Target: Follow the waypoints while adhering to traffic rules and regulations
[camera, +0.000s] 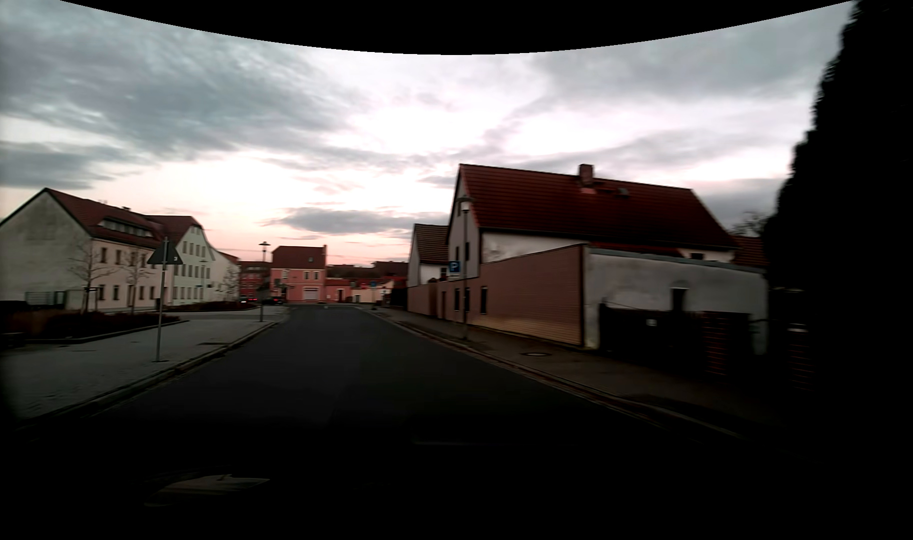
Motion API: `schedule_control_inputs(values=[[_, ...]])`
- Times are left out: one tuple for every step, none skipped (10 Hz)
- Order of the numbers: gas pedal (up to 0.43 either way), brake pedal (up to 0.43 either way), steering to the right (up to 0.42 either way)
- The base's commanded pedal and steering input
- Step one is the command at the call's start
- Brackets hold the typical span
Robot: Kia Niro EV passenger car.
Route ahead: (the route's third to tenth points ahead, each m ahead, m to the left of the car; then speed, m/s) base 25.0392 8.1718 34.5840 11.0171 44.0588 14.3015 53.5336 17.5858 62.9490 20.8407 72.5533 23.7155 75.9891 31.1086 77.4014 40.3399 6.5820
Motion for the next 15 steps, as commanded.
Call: schedule_control_inputs(values=[[0.209,0.000,-0.185],[0.209,0.000,-0.171],[0.209,0.000,-0.154],[0.209,0.000,-0.135],[0.209,0.000,-0.114],[0.209,0.000,-0.099],[0.209,0.000,-0.083],[0.209,0.000,-0.072],[0.209,0.000,-0.056],[0.209,0.000,-0.044],[0.209,0.000,-0.038],[0.209,0.000,-0.031],[0.197,0.000,-0.028],[0.197,0.000,-0.026],[0.197,0.000,-0.026]])
